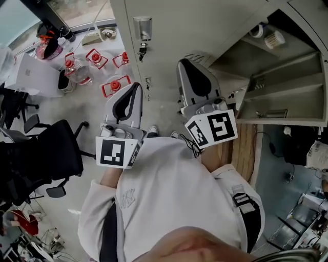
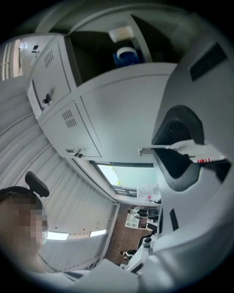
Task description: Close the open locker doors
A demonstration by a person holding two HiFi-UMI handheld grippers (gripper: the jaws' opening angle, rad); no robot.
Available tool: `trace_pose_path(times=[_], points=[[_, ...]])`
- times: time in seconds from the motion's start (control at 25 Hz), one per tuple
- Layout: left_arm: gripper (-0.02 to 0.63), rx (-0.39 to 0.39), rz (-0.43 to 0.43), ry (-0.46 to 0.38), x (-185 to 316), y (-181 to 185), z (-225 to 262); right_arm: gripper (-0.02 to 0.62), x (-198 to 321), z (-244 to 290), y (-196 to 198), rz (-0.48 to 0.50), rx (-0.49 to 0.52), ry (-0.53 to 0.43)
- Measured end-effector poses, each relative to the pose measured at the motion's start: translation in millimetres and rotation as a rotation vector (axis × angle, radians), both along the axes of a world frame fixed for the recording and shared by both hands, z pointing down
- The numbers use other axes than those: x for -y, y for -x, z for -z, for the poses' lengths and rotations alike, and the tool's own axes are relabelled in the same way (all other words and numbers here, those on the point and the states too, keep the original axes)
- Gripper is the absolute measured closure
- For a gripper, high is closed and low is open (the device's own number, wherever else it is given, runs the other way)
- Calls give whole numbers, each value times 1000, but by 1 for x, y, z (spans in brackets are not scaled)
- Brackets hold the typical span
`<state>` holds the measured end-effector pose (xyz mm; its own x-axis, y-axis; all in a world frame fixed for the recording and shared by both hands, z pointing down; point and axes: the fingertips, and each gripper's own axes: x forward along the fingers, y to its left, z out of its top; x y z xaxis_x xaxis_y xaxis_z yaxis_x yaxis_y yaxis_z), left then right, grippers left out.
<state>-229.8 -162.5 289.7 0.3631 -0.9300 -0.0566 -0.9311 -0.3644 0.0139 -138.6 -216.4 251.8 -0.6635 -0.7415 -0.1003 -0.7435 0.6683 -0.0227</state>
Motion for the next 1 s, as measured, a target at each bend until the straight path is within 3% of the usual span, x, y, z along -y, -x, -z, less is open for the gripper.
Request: trace_pose_path(times=[0.4, 0.68, 0.88, 1.0], points=[[604, -17, -307, -9, -6, -166, 4, 574, -58, -24, -160, -222, 47, 91], [604, -11, -498, 5, -34, -278, -7, 574, -103, -33, -250, -318, 56, 89], [604, -16, -569, 52, -50, -326, -15, 574, -115, -36, -309, -391, 45, 78], [604, -9, -565, 27, -50, -336, -13, 574, -108, -34, -332, -403, 33, 65]])
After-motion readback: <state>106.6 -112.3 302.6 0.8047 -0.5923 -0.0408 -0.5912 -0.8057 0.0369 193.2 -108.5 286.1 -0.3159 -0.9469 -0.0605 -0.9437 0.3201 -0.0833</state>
